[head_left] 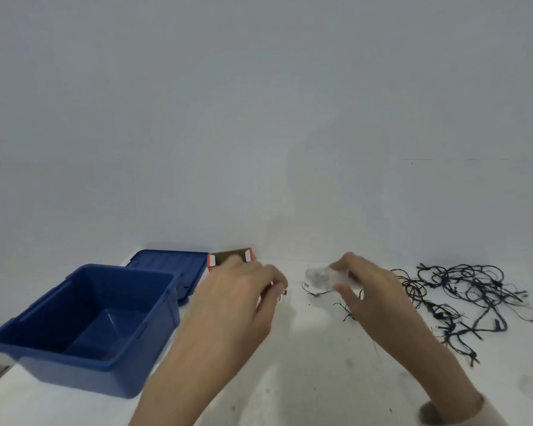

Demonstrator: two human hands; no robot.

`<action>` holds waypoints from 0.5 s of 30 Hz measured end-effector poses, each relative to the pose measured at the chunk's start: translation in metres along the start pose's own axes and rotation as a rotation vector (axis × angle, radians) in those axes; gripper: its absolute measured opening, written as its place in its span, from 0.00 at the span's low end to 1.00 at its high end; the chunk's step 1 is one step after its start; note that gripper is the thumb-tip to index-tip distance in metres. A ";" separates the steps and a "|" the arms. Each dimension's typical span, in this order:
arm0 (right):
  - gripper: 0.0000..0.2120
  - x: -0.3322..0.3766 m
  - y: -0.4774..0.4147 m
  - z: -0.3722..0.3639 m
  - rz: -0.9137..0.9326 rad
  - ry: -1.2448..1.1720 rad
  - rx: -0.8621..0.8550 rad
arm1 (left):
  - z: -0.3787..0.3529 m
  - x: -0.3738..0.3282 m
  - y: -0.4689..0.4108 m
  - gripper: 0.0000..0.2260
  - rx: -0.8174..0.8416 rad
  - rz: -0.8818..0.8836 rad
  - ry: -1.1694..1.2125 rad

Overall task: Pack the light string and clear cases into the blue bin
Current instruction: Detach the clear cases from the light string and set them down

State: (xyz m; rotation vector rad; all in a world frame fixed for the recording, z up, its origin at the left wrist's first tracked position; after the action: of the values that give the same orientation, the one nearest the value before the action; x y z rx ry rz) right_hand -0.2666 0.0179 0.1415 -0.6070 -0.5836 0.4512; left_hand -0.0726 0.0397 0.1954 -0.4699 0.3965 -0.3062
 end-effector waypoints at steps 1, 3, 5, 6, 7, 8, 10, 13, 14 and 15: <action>0.16 -0.001 0.002 -0.002 -0.001 -0.042 0.079 | 0.001 0.003 -0.005 0.10 -0.081 -0.067 0.001; 0.15 -0.002 0.006 -0.003 -0.031 -0.236 0.203 | -0.004 0.014 -0.017 0.11 -0.175 -0.080 0.025; 0.13 0.004 0.008 -0.001 -0.087 -0.550 0.310 | -0.010 0.022 -0.029 0.10 -0.154 0.035 0.090; 0.12 0.008 0.009 0.001 -0.111 -0.727 0.349 | -0.016 0.026 -0.034 0.09 -0.110 0.112 0.146; 0.12 0.011 0.010 0.002 -0.134 -0.882 0.362 | -0.024 0.031 -0.038 0.08 -0.055 0.169 0.216; 0.11 0.014 0.009 0.004 -0.153 -0.994 0.348 | -0.032 0.035 -0.040 0.08 0.005 0.220 0.297; 0.13 0.016 0.007 0.005 -0.173 -1.136 0.263 | -0.046 0.039 -0.037 0.10 0.099 0.296 0.489; 0.21 0.012 0.001 0.004 -0.221 -1.337 0.040 | -0.062 0.035 -0.020 0.13 0.246 0.351 0.635; 0.23 0.011 -0.001 0.004 -0.250 -1.361 -0.048 | -0.067 0.033 -0.013 0.12 0.288 0.362 0.665; 0.24 0.009 -0.003 0.004 -0.279 -1.352 -0.128 | -0.072 0.031 -0.007 0.11 0.318 0.375 0.700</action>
State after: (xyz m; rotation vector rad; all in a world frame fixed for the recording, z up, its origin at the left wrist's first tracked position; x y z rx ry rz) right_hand -0.2619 0.0221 0.1495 -0.2532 -1.9662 0.5238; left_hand -0.0778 -0.0053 0.1308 0.0462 1.0836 -0.1548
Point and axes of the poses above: each hand's wrist, its own y-axis away from the middle knuckle, its own z-axis out of the back of the hand, x = y × z, the point moved 2 cm from there along -y, towards the middle knuckle, and after that the axes turned 13 degrees about z, right-handed, at the moved point
